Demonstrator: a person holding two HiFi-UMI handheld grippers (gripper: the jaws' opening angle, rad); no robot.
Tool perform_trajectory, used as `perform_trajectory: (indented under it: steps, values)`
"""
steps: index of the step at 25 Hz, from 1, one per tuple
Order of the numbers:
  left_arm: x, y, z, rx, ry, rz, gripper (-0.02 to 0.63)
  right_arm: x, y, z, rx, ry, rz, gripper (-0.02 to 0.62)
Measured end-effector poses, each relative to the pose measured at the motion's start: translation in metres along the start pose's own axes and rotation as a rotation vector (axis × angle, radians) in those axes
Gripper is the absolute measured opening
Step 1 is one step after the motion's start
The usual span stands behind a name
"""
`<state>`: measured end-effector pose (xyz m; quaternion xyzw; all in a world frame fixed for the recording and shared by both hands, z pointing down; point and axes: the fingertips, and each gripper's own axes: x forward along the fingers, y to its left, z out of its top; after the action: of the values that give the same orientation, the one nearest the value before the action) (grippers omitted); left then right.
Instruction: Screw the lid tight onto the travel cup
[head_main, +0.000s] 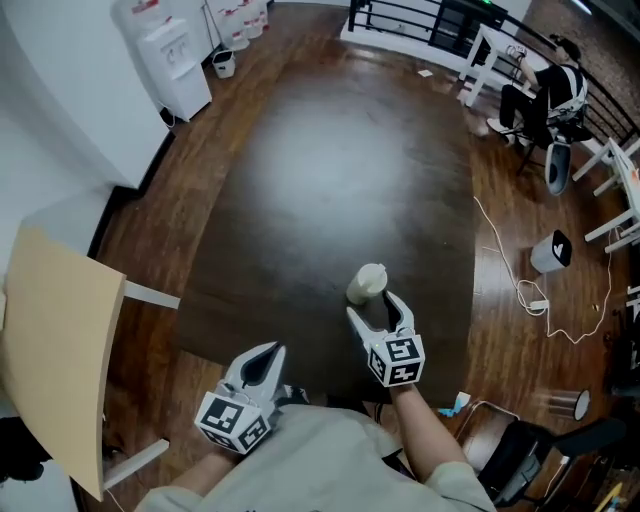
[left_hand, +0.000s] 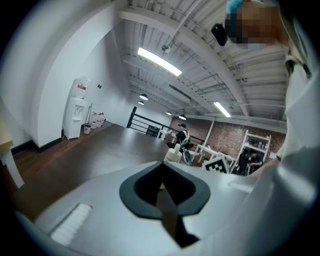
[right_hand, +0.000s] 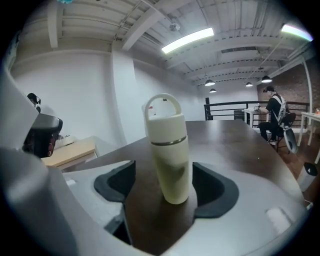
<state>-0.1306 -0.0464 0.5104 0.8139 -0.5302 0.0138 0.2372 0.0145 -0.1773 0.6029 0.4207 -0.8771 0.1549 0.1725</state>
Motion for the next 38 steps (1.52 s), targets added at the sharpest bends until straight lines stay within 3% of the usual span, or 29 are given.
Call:
perform_trajectory:
  steps: [13, 21, 29, 33, 38]
  values:
    - [0.013, 0.012, -0.003, 0.031, 0.093, 0.154, 0.002, 0.071, 0.015, -0.007, -0.087, 0.007, 0.179, 0.377]
    - [0.03, 0.009, 0.001, 0.045, 0.122, 0.113, 0.002, 0.075, 0.027, -0.008, -0.102, -0.004, 0.208, 0.374]
    - [0.041, 0.005, 0.007, 0.042, 0.115, 0.044, 0.002, 0.064, 0.027, 0.0, -0.053, 0.026, 0.244, 0.327]
    - [0.043, 0.003, 0.014, 0.026, 0.083, 0.014, 0.002, 0.041, 0.044, 0.019, 0.004, 0.02, 0.332, 0.325]
    - [0.043, -0.004, 0.026, -0.001, 0.018, -0.03, 0.002, -0.007, 0.076, 0.048, 0.07, 0.036, 0.523, 0.325]
